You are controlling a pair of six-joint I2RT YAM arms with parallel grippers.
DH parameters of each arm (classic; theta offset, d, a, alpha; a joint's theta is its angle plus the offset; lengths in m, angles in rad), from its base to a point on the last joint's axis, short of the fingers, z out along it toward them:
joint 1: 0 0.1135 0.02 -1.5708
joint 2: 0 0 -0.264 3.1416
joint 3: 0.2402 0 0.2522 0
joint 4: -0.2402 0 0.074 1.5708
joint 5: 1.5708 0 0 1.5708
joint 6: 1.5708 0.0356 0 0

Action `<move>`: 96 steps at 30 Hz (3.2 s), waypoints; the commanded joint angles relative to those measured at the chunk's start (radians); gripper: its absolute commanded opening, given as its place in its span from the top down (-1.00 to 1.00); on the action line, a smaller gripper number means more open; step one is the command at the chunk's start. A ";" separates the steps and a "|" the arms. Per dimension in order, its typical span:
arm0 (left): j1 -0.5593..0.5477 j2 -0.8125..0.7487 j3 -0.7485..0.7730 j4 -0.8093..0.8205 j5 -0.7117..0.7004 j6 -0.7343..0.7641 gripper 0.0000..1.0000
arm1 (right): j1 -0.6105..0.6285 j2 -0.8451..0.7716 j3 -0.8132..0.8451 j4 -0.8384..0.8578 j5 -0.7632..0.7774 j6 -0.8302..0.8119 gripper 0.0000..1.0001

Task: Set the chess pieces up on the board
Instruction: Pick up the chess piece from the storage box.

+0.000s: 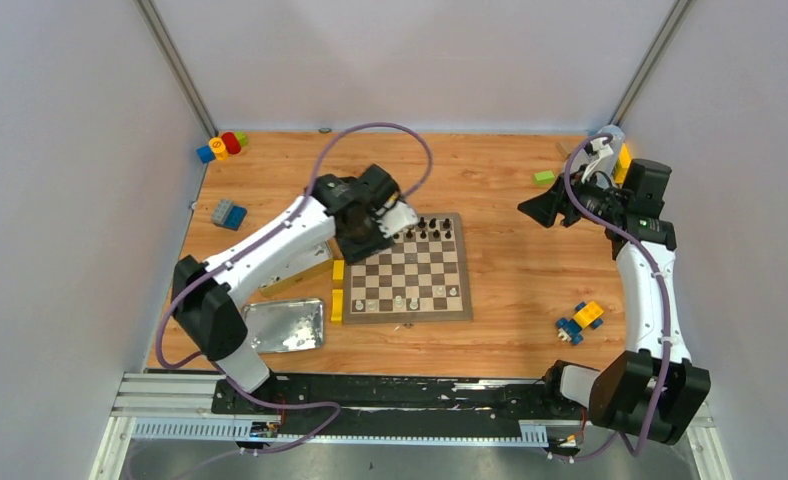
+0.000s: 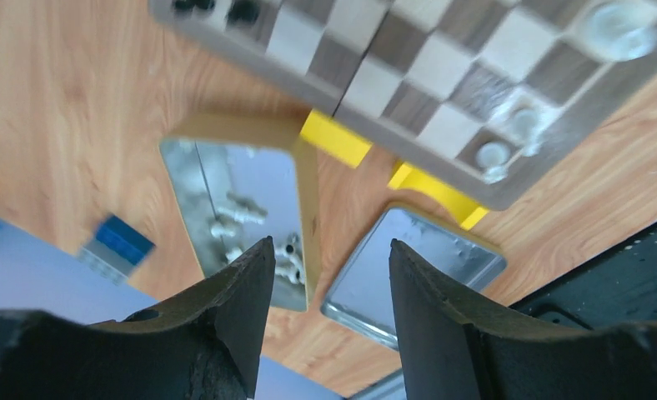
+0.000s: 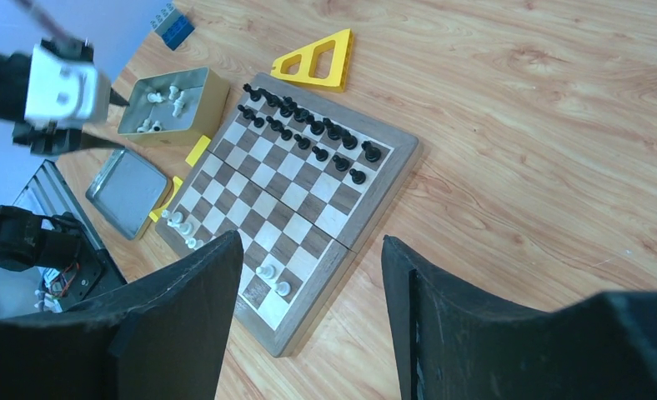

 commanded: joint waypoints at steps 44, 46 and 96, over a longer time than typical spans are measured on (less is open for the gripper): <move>0.684 0.192 -0.378 0.481 0.083 -0.089 0.41 | 0.016 0.088 -0.042 0.073 -0.102 -0.008 -0.24; 0.684 0.187 -0.388 0.490 0.083 -0.081 0.48 | 0.016 0.090 -0.043 0.074 -0.105 -0.008 -0.24; 0.047 -0.116 -0.101 0.482 0.466 -0.031 0.61 | 0.615 0.511 0.256 0.134 -0.276 0.141 -0.08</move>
